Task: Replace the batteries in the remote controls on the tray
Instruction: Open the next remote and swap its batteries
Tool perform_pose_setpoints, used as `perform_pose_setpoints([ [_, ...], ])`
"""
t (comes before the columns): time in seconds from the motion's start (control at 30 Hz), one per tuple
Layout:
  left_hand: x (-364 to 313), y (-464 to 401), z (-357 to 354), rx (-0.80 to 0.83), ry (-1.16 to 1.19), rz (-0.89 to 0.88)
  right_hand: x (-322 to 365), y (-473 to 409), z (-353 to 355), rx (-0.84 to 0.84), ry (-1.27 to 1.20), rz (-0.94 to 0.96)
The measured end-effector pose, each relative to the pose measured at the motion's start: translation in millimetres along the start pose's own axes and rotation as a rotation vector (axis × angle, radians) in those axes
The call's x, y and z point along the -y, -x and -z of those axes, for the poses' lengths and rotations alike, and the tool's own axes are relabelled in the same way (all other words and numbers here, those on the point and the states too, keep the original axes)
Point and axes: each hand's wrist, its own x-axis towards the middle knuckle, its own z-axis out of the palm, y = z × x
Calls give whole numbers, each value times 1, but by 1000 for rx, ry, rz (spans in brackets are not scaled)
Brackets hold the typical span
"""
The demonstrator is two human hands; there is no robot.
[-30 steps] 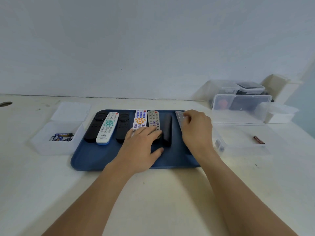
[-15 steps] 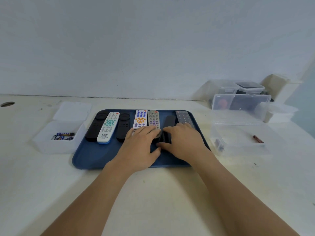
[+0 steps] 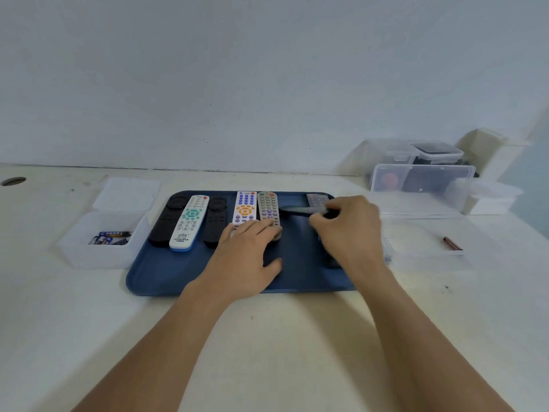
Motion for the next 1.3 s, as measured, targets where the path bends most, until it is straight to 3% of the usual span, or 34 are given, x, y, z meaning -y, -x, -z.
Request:
perform_pose_setpoints([
  [0.07,1,1,-3,-17,8,3,-9,-5,16,-96,-178,-37],
  [0.13,0,0,-3,-104,74,-22,-14,-11,28,-80,-430,-78],
  [0.2,-7,-4,6,-321,300,35,-19,-16,36,123,-795,-85],
  [0.27,-15,-6,25,-513,834,316,-23,-17,37,384,-997,-76],
  [0.33,-17,-8,45,-376,1509,518,-25,-15,36,564,-1028,-56],
  [0.4,-16,-4,58,-61,1790,522,-26,-14,32,651,-1034,-50],
  [0.47,-20,2,62,161,1695,471,-24,-13,26,671,-1060,-61],
  [0.57,-32,6,49,318,1518,355,-17,-6,10,598,-1050,-30],
  [0.77,-42,5,33,176,1309,352,-9,3,-4,496,-875,-70],
  [0.93,-41,5,30,192,1162,331,-7,5,-4,457,-795,-38],
  [1.17,-43,5,30,237,1130,346,-9,2,-3,397,-684,57],
  [1.3,-46,6,27,245,1147,371,-11,-1,2,454,-671,30],
])
